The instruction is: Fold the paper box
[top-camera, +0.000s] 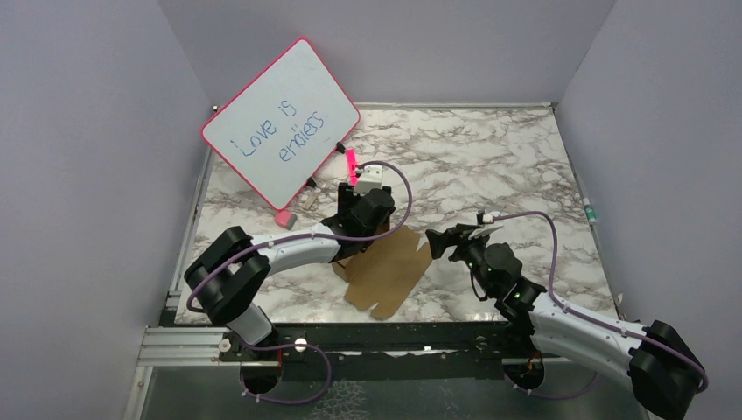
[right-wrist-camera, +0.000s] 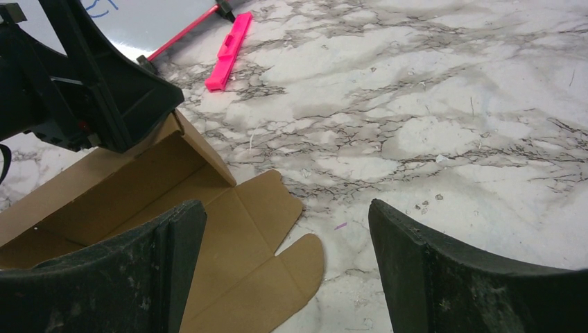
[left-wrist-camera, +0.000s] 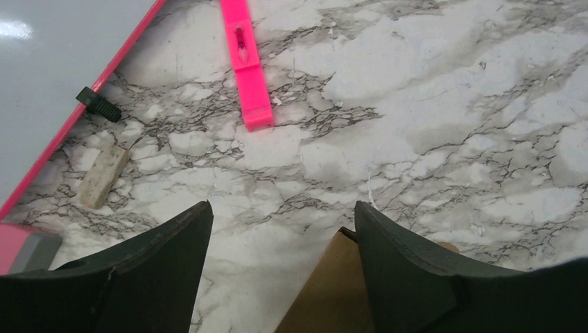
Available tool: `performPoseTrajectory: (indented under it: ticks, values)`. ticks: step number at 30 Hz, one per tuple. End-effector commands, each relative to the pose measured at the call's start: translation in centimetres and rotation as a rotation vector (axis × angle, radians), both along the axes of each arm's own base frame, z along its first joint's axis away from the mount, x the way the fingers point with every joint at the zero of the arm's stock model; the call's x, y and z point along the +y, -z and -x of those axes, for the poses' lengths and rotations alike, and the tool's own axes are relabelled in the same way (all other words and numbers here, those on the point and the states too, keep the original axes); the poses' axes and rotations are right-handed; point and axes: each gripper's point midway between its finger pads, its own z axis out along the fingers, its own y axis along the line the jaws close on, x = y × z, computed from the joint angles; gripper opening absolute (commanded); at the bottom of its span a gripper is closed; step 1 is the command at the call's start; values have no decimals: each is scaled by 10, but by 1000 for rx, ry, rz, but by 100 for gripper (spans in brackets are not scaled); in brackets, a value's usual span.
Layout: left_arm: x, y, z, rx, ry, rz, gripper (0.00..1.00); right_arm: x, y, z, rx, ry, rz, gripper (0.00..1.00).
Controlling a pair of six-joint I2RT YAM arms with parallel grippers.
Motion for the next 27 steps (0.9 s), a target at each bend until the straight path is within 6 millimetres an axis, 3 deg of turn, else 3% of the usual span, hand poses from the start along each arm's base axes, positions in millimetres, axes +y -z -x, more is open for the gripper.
performPoseTrajectory:
  ticks: [1,11,22,27]
  values:
    - [6,-16,9,36,21,-45,77,2,-7,-1,-27,-13,-6,92]
    - [7,-39,36,133,148,-56,79,2,-5,-1,-20,-13,-7,92]
    - [0,-41,87,289,314,-15,82,3,-2,-1,-12,-14,-7,92]
    - [6,-26,92,314,280,-133,82,2,-2,-1,-10,-11,-7,92]
